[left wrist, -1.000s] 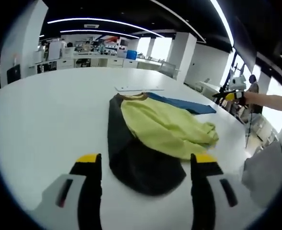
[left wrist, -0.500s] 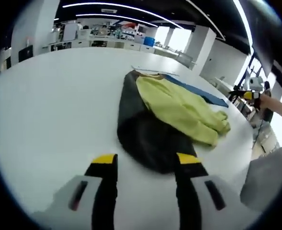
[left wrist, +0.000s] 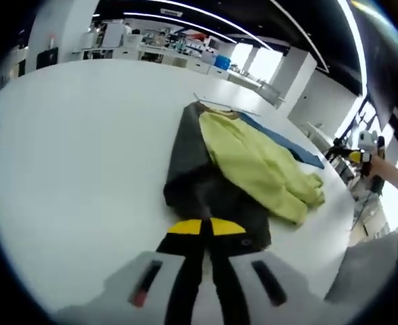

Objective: Fold the garment on the visible template until the final outline fits inside the template.

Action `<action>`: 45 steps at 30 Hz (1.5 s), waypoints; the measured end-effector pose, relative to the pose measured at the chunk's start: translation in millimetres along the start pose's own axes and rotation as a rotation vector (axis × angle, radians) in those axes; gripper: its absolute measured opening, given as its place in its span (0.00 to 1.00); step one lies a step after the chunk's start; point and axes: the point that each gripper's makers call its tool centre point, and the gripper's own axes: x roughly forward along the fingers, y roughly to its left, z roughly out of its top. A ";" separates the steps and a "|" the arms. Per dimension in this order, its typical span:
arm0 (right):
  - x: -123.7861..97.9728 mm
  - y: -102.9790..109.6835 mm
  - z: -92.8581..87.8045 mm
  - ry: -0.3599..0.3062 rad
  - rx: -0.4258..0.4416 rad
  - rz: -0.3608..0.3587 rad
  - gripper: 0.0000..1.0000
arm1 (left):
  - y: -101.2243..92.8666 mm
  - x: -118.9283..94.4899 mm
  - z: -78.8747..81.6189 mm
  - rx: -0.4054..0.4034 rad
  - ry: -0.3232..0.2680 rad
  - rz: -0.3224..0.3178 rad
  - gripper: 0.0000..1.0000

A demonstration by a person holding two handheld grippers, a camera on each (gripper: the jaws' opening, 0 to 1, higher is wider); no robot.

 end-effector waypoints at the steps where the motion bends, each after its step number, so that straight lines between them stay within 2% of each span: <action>1: -0.9 0.3 -1.2 0.002 0.003 -0.002 0.97 | -3.5 -2.3 9.7 -0.001 -0.027 -0.007 0.00; 2: -0.7 0.2 -1.5 0.003 0.002 -0.003 0.97 | -7.2 -3.6 18.3 0.004 -0.056 -0.019 0.00; 7: -1.9 -0.7 -1.9 0.002 0.007 -0.004 0.96 | -20.9 -7.7 54.2 0.034 -0.112 -0.058 0.00; 12: -2.2 -0.3 -0.4 -0.006 0.011 -0.008 0.96 | -50.6 -3.9 86.1 0.084 -0.161 -0.117 0.00; 14: -2.7 -1.0 -1.4 -0.002 0.009 -0.010 0.96 | -61.0 0.1 92.8 0.089 -0.165 -0.141 0.00; 19: -6.4 -4.7 -2.4 -0.008 0.020 -0.015 0.96 | -101.3 13.3 103.3 0.150 -0.158 -0.213 0.00; 23: -8.9 -3.7 -5.2 -0.006 0.023 -0.021 0.95 | -121.2 28.8 110.2 0.172 -0.158 -0.246 0.00; 27: -11.3 -5.5 -5.8 -0.011 0.028 -0.025 0.95 | -132.5 51.0 106.3 0.183 -0.127 -0.265 0.00; 35: -14.4 -10.0 -10.1 -0.015 0.047 -0.036 0.95 | -161.3 90.0 71.2 0.194 -0.032 -0.312 0.00; 38: -14.2 -8.8 -13.1 -0.011 0.049 -0.036 0.95 | -169.7 95.8 59.9 0.197 -0.003 -0.322 0.00; 45: -12.2 -7.6 -16.4 -0.007 0.063 -0.033 0.95 | -186.4 106.6 22.5 0.195 0.070 -0.325 0.00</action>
